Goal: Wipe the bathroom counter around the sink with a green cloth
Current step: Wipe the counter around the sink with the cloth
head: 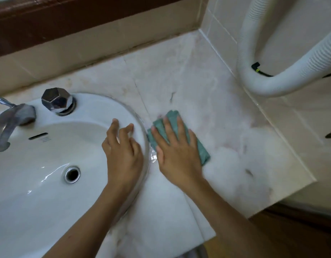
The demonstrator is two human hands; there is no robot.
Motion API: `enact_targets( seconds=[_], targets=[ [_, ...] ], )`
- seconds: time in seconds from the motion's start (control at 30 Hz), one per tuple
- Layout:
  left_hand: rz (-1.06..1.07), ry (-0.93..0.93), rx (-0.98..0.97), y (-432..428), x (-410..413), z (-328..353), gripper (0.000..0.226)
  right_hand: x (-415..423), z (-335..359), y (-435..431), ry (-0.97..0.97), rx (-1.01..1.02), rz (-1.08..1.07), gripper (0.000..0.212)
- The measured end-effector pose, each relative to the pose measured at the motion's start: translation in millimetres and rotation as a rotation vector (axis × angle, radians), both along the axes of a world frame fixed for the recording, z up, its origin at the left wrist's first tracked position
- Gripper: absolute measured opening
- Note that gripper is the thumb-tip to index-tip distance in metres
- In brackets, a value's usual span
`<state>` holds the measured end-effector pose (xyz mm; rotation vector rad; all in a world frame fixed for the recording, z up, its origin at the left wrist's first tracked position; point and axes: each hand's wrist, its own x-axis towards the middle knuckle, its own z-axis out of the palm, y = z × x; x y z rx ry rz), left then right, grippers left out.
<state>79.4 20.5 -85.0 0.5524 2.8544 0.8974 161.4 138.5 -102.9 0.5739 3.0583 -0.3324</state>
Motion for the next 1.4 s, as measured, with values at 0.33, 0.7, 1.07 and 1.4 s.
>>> enact_targets(
  seconds=[0.33, 0.7, 1.07, 1.4],
  targets=[
    [0.029, -0.032, 0.018, 1.7, 3.1, 3.9, 0.038, 36.0, -0.8, 161.9, -0.131, 0.054, -0.38, 0.052],
    [0.026, -0.04, 0.062, -3.9, 5.3, 5.1, 0.039, 70.0, 3.4, -46.7, -0.005, -0.049, 0.062, 0.058],
    [0.088, -0.05, 0.043, 3.0, 9.3, 14.0, 0.037, 39.4, 0.2, 129.2, -0.071, 0.068, -0.569, 0.058],
    [0.052, -0.069, 0.05, -3.3, 6.9, 10.5, 0.038, 150.3, 9.5, -47.0, -0.043, -0.039, 0.177, 0.059]
  ],
)
